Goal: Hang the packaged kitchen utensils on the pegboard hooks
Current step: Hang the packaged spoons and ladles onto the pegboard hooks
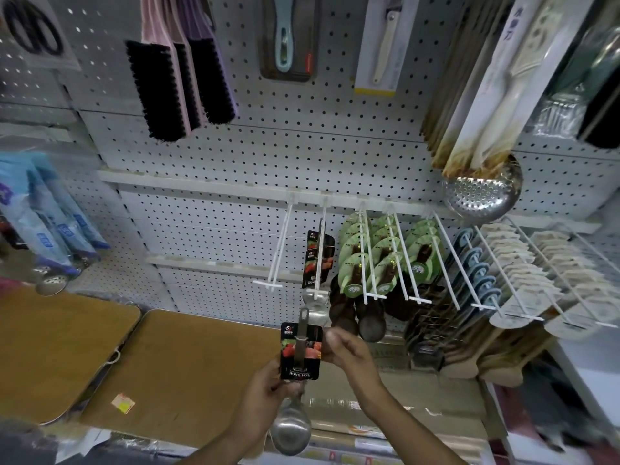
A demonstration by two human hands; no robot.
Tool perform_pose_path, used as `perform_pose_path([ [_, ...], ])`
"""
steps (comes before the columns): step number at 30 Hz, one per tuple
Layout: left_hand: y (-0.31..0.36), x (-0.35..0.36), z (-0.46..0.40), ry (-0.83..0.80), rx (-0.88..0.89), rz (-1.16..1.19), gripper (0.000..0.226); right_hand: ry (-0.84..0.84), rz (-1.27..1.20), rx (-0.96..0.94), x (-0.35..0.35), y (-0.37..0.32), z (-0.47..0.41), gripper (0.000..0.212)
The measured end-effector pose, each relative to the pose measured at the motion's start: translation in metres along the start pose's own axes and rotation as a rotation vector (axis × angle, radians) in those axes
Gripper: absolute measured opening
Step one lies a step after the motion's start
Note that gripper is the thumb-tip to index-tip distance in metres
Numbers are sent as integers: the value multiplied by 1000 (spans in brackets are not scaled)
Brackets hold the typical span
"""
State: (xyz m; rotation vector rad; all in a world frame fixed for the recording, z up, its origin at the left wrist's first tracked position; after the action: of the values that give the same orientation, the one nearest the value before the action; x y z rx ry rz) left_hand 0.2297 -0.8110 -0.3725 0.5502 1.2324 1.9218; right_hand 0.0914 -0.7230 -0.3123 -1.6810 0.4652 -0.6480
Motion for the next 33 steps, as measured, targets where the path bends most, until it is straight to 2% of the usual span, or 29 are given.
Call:
perform_pose_path([
  [5,0,4,-7,-21,23,-6,41,-33,121,-14,7,-4,1,14],
  [11,5,15,-15,-55,45,-27,38,6,150,-19,7,-5,-1,13],
  [25,4,16,-39,-57,61,55,52,106,213,-55,2,-4,-19,3],
  [33,16,18,-66,-66,65,29,40,139,272,-57,-3,-1,-42,5],
])
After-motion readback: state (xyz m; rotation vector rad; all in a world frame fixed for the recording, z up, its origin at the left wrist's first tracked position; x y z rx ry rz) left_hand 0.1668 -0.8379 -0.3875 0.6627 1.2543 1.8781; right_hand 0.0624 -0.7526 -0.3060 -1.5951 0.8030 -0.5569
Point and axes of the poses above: each hand's wrist, its own z-axis away from the middle knuckle, its own x-axis out of the palm, y = z × x, the point moved 10 cm from there along -z, towards the middle knuckle, and after that the axes turned 11 degrees about -x, right-handed, at the moved point
